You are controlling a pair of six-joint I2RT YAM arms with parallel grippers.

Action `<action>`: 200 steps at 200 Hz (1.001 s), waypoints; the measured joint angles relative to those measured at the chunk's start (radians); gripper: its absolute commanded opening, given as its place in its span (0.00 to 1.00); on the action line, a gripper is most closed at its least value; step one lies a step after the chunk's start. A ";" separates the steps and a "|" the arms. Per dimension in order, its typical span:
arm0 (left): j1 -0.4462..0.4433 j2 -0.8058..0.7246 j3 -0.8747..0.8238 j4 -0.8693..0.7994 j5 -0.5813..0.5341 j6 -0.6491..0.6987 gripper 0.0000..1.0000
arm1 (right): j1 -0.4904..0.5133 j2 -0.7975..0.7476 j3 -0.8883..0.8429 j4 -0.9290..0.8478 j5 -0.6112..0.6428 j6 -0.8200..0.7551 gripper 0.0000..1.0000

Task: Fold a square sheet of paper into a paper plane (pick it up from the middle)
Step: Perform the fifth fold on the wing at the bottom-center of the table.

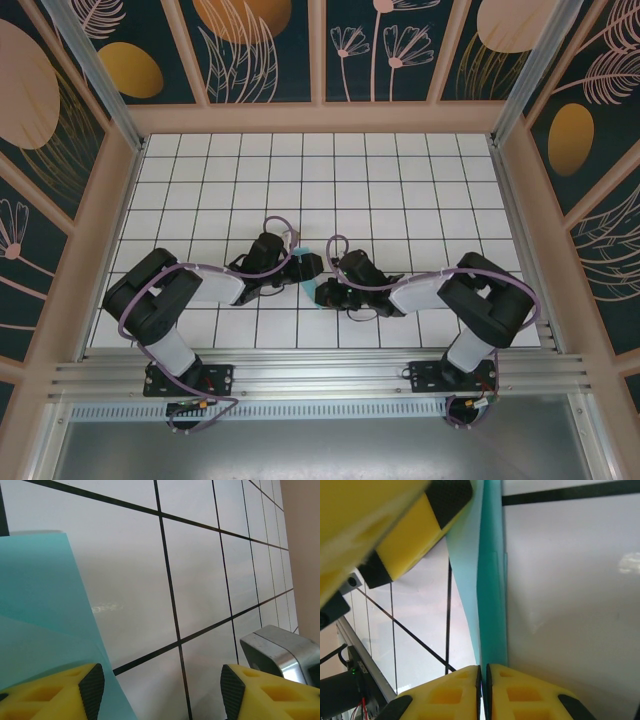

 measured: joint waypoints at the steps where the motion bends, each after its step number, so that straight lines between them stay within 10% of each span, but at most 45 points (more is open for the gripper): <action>1: 0.000 0.000 0.000 0.000 0.000 0.000 0.66 | 0.000 0.000 0.000 -0.002 0.000 0.000 0.16; 200: 0.000 0.006 0.006 -0.002 0.004 0.018 0.66 | -0.015 -0.032 0.047 -0.043 0.007 -0.023 0.15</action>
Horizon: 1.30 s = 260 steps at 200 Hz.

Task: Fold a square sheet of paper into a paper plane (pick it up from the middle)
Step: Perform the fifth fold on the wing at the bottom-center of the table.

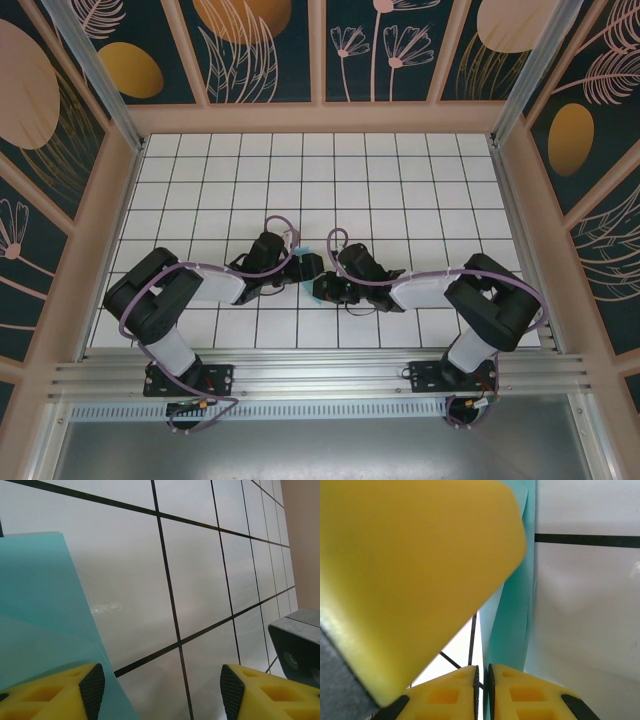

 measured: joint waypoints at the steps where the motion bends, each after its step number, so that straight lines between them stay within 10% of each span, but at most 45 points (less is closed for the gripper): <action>1: 0.000 0.000 0.000 0.000 0.000 0.000 0.66 | 0.000 0.000 0.000 0.000 0.000 0.000 0.15; 260: 0.000 0.001 0.000 0.000 0.000 0.000 0.66 | 0.007 0.045 -0.011 0.054 -0.026 -0.010 0.16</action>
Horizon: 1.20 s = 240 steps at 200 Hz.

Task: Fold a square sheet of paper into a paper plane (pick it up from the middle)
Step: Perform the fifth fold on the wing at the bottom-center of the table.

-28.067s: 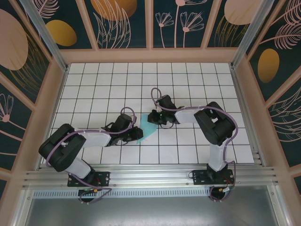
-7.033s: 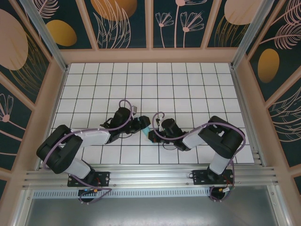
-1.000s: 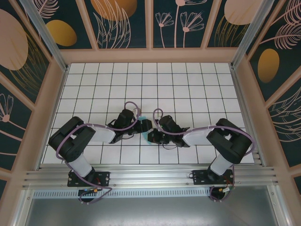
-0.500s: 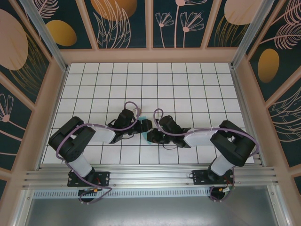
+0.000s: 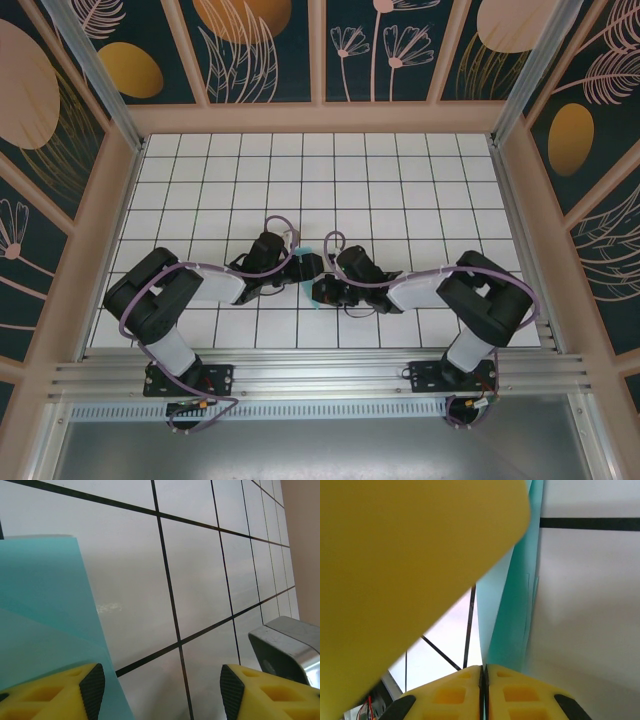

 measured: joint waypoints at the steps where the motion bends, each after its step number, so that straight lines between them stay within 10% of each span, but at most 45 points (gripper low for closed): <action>1: 0.000 0.000 0.000 0.000 0.000 0.000 0.66 | 0.000 0.000 0.000 0.000 0.000 0.000 0.16; 240: 0.000 0.003 0.003 0.000 0.004 0.003 0.66 | -0.009 0.035 0.030 0.020 -0.014 0.007 0.17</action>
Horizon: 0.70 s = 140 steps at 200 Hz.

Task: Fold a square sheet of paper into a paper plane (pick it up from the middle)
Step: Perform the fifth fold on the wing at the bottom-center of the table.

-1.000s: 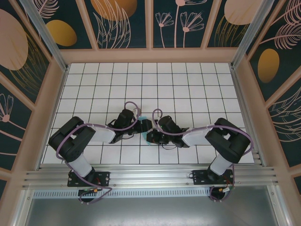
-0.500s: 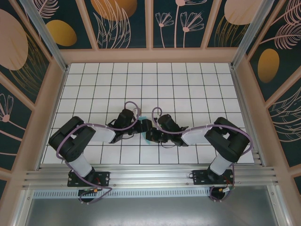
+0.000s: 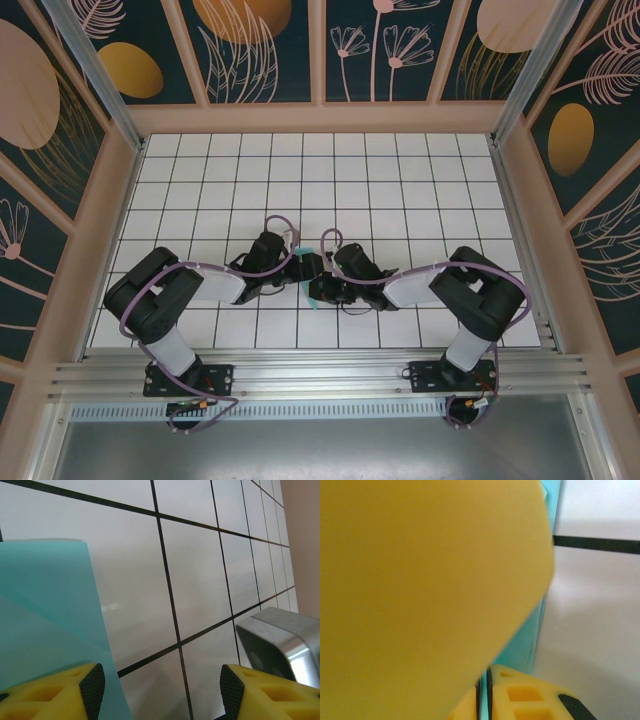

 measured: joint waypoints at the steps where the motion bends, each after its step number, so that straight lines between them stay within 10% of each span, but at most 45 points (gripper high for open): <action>1: 0.000 0.000 0.000 0.000 0.000 0.000 0.66 | 0.000 -0.002 0.000 0.000 0.002 0.000 0.17; 140: 0.000 0.001 0.000 0.000 0.003 0.004 0.66 | 0.001 -0.028 -0.022 0.022 0.003 0.011 0.08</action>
